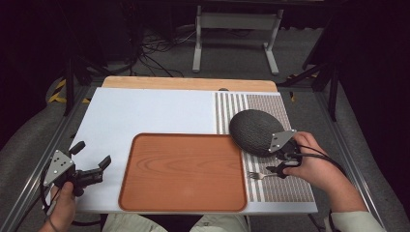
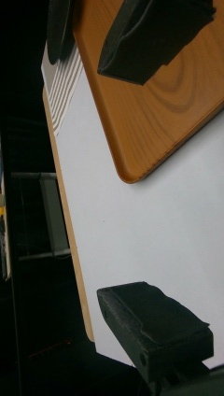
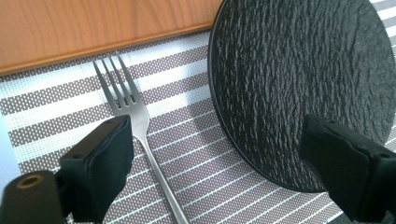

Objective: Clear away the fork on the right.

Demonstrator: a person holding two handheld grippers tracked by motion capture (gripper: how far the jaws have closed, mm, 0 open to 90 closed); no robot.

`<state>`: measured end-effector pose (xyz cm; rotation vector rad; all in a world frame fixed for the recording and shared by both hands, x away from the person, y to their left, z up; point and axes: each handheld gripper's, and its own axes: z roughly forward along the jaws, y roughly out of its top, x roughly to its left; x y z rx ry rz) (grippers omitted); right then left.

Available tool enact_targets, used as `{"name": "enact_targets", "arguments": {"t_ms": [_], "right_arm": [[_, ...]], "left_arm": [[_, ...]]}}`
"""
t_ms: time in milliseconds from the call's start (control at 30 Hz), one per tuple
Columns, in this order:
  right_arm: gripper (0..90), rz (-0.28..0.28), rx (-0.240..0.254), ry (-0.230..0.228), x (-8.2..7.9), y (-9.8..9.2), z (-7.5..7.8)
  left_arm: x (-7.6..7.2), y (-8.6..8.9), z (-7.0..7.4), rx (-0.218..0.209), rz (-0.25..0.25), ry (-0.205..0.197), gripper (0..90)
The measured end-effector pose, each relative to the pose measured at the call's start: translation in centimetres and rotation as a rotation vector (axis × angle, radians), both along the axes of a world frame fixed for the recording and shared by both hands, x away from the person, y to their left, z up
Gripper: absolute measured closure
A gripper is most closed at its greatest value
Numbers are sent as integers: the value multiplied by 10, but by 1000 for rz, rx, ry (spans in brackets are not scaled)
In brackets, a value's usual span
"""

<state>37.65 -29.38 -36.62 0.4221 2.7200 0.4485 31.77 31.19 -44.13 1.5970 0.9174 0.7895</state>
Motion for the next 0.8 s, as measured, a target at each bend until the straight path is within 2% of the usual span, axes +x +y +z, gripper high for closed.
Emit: {"name": "enact_targets", "arguments": {"t_ms": [67, 167, 267, 500, 600, 800], "right_arm": [[136, 25, -10, 9, 1, 1, -1], [149, 31, -18, 15, 2, 2, -2], [188, 61, -33, 51, 2, 3, -8], [252, 91, -82, 115, 3, 4, -16], [306, 121, -131, 159, 5, 4, -21], [379, 152, -204, 214, 7, 7, -31]], "left_arm": [[0, 0, 0, 2, -1, 1, 1], [0, 0, 0, 3, -1, 1, 1], [0, 0, 0, 0, 0, 1, 1], [0, -1, -1, -1, 0, 2, 1], [0, -1, -1, -3, 0, 1, 1], [0, 0, -1, 3, 0, 5, 1]]}}
